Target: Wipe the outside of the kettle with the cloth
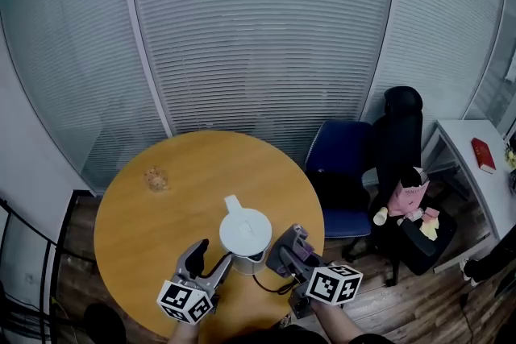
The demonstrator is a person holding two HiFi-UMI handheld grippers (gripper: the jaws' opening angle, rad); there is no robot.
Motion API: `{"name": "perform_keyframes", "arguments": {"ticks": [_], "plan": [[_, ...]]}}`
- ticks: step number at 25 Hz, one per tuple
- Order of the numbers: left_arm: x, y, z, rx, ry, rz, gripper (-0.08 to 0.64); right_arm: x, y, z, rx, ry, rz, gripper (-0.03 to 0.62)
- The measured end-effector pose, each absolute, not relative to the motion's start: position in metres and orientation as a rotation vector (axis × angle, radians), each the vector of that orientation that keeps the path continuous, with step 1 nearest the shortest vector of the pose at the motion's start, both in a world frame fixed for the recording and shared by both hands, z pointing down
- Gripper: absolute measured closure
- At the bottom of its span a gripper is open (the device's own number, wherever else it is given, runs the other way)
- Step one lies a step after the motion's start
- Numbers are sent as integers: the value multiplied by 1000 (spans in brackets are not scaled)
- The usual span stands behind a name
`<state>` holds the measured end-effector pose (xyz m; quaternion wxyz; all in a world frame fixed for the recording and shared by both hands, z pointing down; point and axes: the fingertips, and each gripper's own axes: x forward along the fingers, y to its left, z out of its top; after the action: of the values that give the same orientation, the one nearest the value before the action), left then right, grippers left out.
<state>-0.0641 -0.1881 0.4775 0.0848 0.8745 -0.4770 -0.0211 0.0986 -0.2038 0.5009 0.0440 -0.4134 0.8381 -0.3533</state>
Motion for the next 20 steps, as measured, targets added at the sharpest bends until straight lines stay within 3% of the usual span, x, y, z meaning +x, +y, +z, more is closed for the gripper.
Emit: {"name": "perform_keyframes", "arguments": {"ticks": [8,20], "plan": [[-51,-206,481,2598,-1459,-7,288,83,-213,519,-1118,2604,-1174,495],[-47,-207,492,2574,-1414,43,289,82,-216,656,-1294,2592,-1472,495]]}}
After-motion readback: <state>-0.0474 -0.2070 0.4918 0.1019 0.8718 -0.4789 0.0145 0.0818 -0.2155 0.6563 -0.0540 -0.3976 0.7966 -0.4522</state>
